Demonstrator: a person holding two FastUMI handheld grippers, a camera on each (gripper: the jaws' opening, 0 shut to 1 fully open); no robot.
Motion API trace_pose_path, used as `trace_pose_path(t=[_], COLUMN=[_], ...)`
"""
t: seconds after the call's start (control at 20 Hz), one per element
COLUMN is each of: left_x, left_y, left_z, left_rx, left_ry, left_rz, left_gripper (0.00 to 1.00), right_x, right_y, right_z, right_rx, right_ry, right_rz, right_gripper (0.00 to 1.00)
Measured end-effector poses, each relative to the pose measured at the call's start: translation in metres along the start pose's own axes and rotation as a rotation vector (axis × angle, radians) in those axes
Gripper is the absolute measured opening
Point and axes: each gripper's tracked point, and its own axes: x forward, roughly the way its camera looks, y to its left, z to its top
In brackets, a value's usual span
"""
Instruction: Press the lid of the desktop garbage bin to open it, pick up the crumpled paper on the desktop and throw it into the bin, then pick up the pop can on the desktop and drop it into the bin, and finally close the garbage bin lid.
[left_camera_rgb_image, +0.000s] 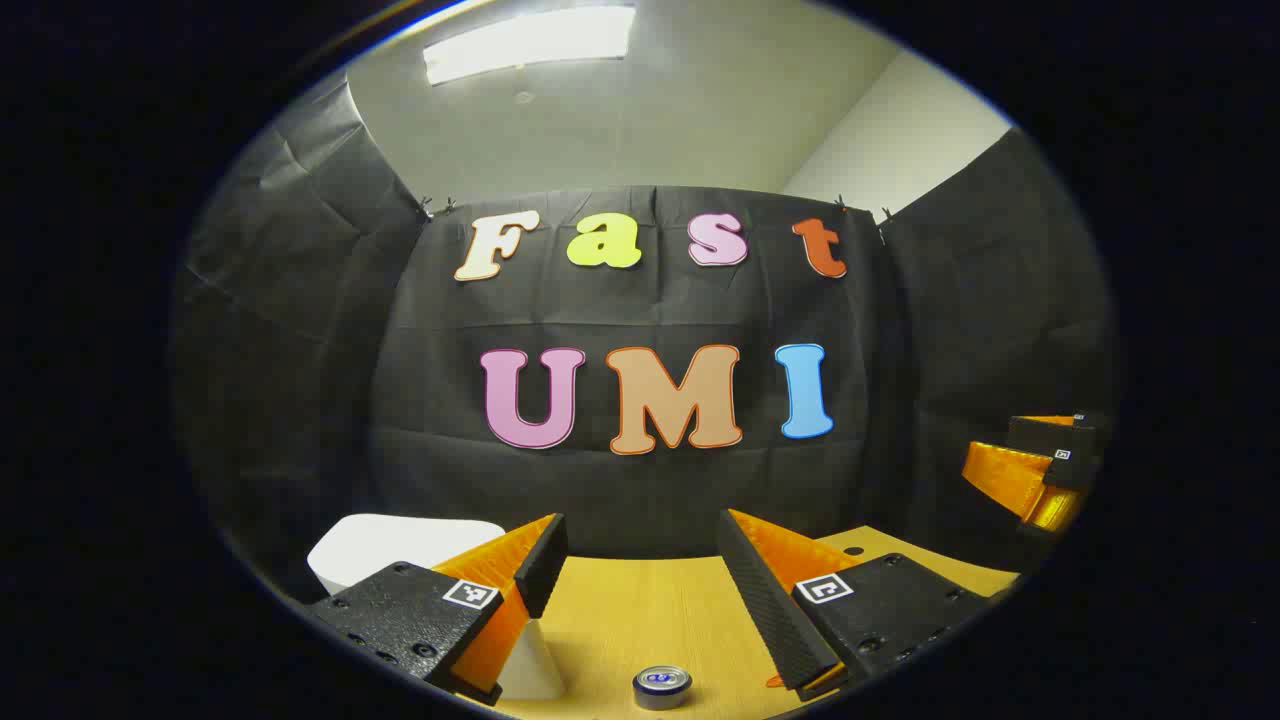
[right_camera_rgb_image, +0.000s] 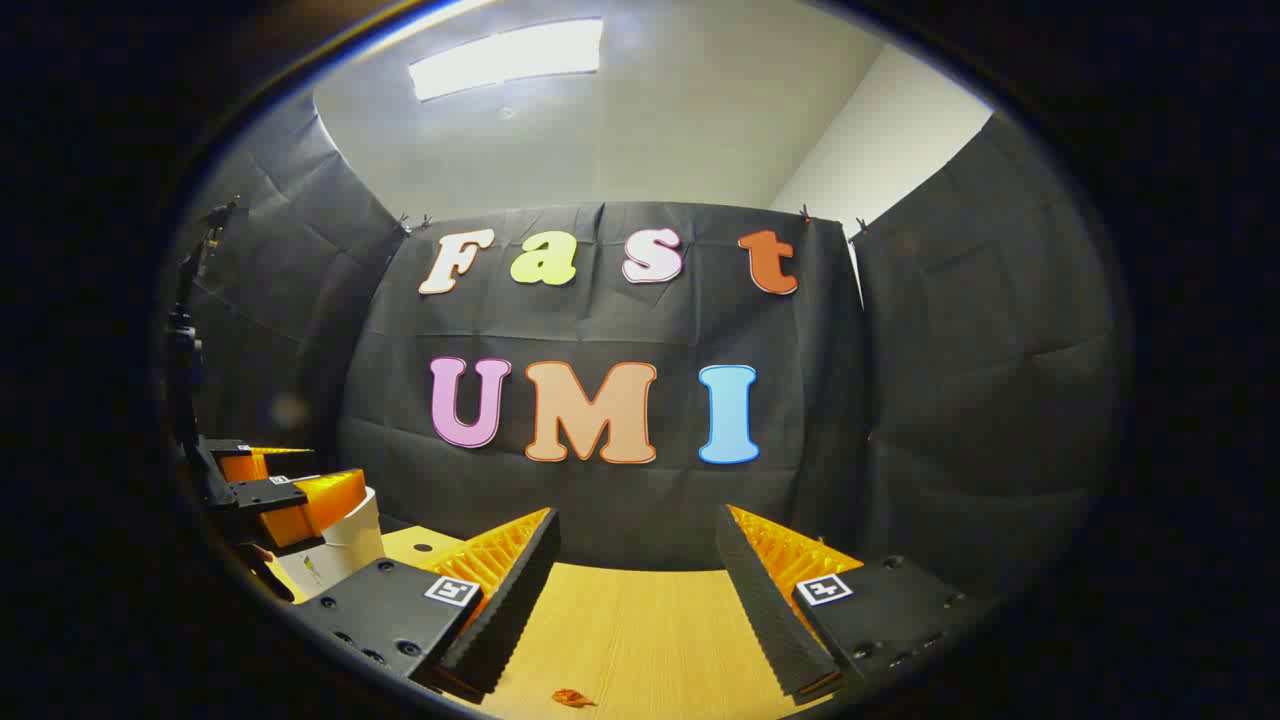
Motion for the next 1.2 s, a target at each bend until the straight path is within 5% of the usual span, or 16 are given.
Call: trace_pose_path(t=[0.6,1.2], left_x=[0.004,-0.002], left_y=[-0.040,-0.022], left_z=[0.003,0.003], left_rx=[0.022,0.033], left_ry=[0.008,0.011], left_rz=[-0.072,-0.019], left_gripper=[0.92,0.92], right_x=[-0.011,-0.007], right_y=[-0.029,-0.012], right_z=[-0.001,-0.005], right_rx=[0.007,0.005], right_ry=[0.006,0.012], right_rz=[-0.042,0.007], right_gripper=[0.99,0.99])
